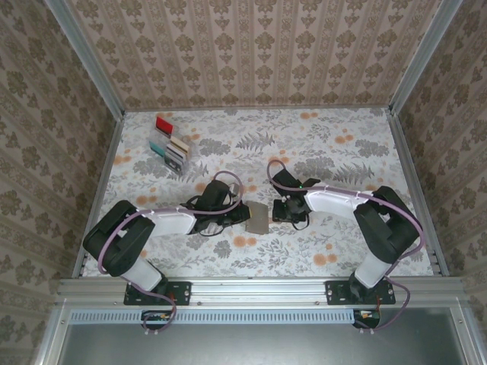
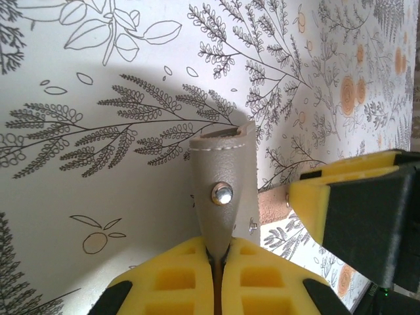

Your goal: Put the credit cards into the card holder

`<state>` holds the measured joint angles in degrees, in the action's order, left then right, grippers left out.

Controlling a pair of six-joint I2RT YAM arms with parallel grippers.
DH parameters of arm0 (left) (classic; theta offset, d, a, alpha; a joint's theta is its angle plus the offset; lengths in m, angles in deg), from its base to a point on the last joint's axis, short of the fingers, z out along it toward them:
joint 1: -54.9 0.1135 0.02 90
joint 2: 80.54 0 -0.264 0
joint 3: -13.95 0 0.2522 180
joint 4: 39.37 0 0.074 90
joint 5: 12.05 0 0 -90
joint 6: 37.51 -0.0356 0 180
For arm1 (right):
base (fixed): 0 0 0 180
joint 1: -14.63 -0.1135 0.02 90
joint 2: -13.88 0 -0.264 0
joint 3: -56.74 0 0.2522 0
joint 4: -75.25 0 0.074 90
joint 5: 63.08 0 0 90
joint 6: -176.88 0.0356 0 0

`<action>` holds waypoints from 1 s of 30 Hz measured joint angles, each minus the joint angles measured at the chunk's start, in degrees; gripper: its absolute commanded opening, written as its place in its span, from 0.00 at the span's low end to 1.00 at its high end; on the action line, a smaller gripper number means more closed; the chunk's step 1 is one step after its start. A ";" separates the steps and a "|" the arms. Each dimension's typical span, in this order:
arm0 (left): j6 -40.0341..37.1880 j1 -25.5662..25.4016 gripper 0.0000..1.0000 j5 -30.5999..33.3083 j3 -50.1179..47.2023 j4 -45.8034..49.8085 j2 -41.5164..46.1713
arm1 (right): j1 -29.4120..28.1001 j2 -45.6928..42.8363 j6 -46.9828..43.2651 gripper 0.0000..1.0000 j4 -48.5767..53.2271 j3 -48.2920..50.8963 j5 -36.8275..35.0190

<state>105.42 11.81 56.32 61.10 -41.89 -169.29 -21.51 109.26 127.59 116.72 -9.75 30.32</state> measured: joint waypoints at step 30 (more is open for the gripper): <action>-0.02 -0.02 0.06 0.44 0.00 0.66 0.00 | -3.30 -0.87 -2.99 0.14 1.62 -7.82 3.87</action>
<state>105.40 11.78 56.76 61.10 -41.23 -169.29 -24.81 108.38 124.59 118.33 -17.57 34.19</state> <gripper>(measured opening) 0.071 0.155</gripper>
